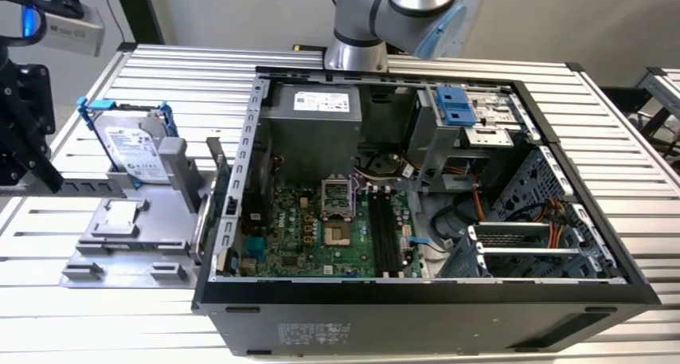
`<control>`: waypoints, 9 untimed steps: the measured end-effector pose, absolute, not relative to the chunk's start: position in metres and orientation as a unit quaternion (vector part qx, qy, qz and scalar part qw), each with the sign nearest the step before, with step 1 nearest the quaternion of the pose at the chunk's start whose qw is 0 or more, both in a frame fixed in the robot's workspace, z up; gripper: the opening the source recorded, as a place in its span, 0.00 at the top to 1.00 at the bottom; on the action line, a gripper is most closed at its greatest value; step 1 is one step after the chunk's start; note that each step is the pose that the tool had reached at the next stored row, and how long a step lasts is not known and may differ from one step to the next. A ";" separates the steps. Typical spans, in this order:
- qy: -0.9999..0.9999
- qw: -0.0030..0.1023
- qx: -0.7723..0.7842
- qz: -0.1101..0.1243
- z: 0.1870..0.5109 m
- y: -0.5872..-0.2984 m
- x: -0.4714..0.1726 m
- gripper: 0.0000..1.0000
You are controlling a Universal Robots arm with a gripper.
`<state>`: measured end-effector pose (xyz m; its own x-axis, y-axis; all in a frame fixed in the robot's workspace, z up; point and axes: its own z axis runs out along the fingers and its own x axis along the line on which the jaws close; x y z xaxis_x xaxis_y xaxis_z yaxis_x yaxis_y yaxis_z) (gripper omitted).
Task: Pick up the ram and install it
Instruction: 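Pick up the ram and move it above insertion slot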
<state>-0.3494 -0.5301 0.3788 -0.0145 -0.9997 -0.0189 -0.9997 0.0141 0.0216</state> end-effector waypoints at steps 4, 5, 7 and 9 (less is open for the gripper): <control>-0.712 0.001 0.702 -0.014 0.387 -0.530 -0.349 1.00; -0.712 0.001 0.702 -0.014 0.387 -0.530 -0.349 1.00; -0.712 0.001 0.702 -0.014 0.387 -0.530 -0.349 1.00; -0.712 0.001 0.702 -0.014 0.387 -0.530 -0.349 1.00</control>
